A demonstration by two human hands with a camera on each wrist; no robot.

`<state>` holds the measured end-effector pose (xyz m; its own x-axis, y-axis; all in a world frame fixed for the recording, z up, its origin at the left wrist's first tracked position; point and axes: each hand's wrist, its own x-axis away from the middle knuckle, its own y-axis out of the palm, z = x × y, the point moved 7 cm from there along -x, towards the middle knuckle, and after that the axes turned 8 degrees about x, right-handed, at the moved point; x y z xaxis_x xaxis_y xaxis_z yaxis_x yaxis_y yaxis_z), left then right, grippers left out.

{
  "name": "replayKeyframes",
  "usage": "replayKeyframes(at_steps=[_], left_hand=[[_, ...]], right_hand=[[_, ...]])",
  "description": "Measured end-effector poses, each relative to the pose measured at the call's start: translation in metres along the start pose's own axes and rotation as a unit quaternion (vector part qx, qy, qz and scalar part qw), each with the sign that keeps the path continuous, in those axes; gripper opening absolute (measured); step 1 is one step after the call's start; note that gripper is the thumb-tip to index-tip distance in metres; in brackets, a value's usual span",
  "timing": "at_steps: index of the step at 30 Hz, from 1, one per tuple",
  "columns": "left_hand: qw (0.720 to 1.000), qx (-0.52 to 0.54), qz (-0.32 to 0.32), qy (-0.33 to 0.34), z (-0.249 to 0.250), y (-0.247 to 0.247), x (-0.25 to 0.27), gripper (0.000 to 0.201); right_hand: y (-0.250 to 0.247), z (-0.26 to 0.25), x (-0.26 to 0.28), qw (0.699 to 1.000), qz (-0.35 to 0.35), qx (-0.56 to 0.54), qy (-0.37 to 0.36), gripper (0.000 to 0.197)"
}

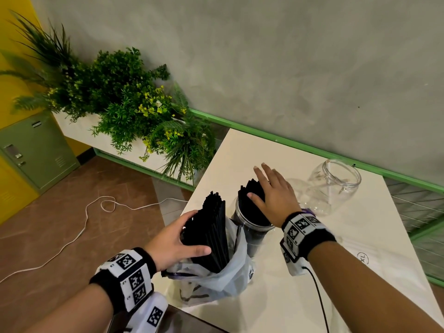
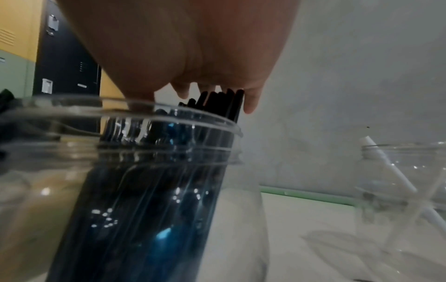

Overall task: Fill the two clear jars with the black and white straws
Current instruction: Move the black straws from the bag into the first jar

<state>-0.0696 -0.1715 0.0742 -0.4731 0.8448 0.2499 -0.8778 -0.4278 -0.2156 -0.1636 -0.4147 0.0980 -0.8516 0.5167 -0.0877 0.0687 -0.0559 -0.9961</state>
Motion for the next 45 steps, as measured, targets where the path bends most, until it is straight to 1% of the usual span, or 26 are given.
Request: replayKeyframes(at_steps=[3,5,7,9,10,14,16,18,20,21,23,24,26,29,31,32,34,36,37,38,39,40,42,43,44,45], left_hand=[[1.0,0.017,-0.001,-0.003,-0.002,-0.001,0.0,0.093],[1.0,0.022,0.001,-0.002,-0.003,-0.001,0.0,0.091],[1.0,0.027,0.001,-0.004,-0.004,-0.002,0.0,0.09],[1.0,0.029,0.001,-0.002,-0.004,-0.001,0.0,0.089],[1.0,0.03,0.0,0.001,-0.003,-0.001,0.0,0.089],[0.999,0.038,-0.003,0.014,0.0,-0.002,-0.001,0.085],[0.999,0.032,-0.003,0.018,0.0,-0.003,-0.002,0.083],[0.999,0.027,-0.005,0.018,-0.001,-0.004,-0.002,0.083],[0.999,0.034,-0.011,0.024,0.0,-0.003,-0.003,0.081],[0.999,0.038,-0.014,0.028,0.0,-0.003,-0.003,0.081],[0.999,0.039,-0.017,0.033,0.001,-0.002,-0.004,0.083],[0.999,0.039,-0.018,0.033,0.001,-0.002,-0.004,0.082],[0.999,0.037,-0.02,0.034,0.0,-0.002,-0.004,0.085],[0.999,0.034,-0.018,0.029,0.0,-0.002,-0.003,0.09],[0.999,0.037,-0.015,0.026,0.0,-0.001,-0.003,0.087],[0.999,0.039,-0.013,0.023,-0.001,-0.001,-0.003,0.087],[0.999,0.043,-0.013,0.022,-0.001,-0.001,-0.003,0.09],[0.998,0.049,-0.016,0.028,-0.003,-0.002,-0.004,0.101],[0.998,0.051,-0.015,0.03,-0.004,-0.002,-0.004,0.103],[0.998,0.054,-0.012,0.028,-0.006,-0.003,-0.004,0.102],[0.998,0.061,-0.008,0.027,-0.007,-0.004,-0.004,0.097],[0.997,0.069,-0.003,0.023,-0.008,-0.004,-0.004,0.091],[0.997,0.074,0.009,0.018,-0.009,-0.005,-0.004,0.077],[0.997,0.078,0.012,0.016,-0.009,-0.005,-0.003,0.071],[0.996,0.085,0.013,0.014,-0.009,-0.004,-0.003,0.072],[0.995,0.096,0.016,0.015,-0.012,-0.004,-0.004,0.078]], right_hand=[[0.004,-0.007,-0.008,0.999,-0.033,0.01,-0.021,0.083],[0.004,-0.012,-0.013,1.0,-0.019,-0.009,-0.004,0.084],[0.003,-0.02,-0.013,1.0,0.02,0.0,0.013,0.071],[0.002,-0.026,-0.015,0.997,0.072,-0.001,0.016,0.047],[0.001,-0.027,-0.016,0.996,0.091,-0.017,0.017,0.039],[-0.018,-0.017,-0.02,0.982,0.161,-0.096,0.006,0.036],[-0.023,-0.008,-0.02,0.983,0.163,-0.084,0.016,0.026],[-0.017,0.0,-0.021,0.99,0.133,-0.038,0.028,0.023],[-0.01,0.003,-0.022,0.994,0.105,-0.019,0.017,0.022],[-0.009,0.002,-0.023,0.994,0.107,-0.034,0.005,0.02],[-0.012,0.0,-0.022,0.986,0.145,-0.076,-0.017,0.016],[-0.013,0.0,-0.021,0.982,0.168,-0.084,-0.022,0.017],[-0.011,0.0,-0.021,0.981,0.177,-0.071,-0.025,0.02],[-0.007,0.001,-0.024,0.988,0.141,-0.047,-0.036,0.021],[-0.008,0.003,-0.027,0.993,0.103,-0.055,-0.016,0.032],[-0.012,0.003,-0.026,0.994,0.099,-0.055,-0.004,0.039],[-0.03,-0.002,-0.019,0.987,0.143,-0.068,0.0,0.047],[-0.049,-0.017,-0.003,0.971,0.192,-0.14,-0.021,0.05],[-0.054,-0.027,0.008,0.962,0.188,-0.196,-0.037,0.05],[-0.053,-0.039,0.02,0.952,0.157,-0.256,-0.055,0.052],[-0.048,-0.054,0.032,0.942,0.107,-0.311,-0.071,0.058],[-0.038,-0.067,0.045,0.931,0.048,-0.351,-0.083,0.068],[-0.015,-0.088,0.065,0.922,-0.059,-0.372,-0.092,0.095],[-0.004,-0.095,0.07,0.921,-0.096,-0.366,-0.093,0.107],[0.005,-0.099,0.072,0.92,-0.119,-0.361,-0.093,0.115],[0.011,-0.102,0.072,0.92,-0.133,-0.358,-0.092,0.123]])
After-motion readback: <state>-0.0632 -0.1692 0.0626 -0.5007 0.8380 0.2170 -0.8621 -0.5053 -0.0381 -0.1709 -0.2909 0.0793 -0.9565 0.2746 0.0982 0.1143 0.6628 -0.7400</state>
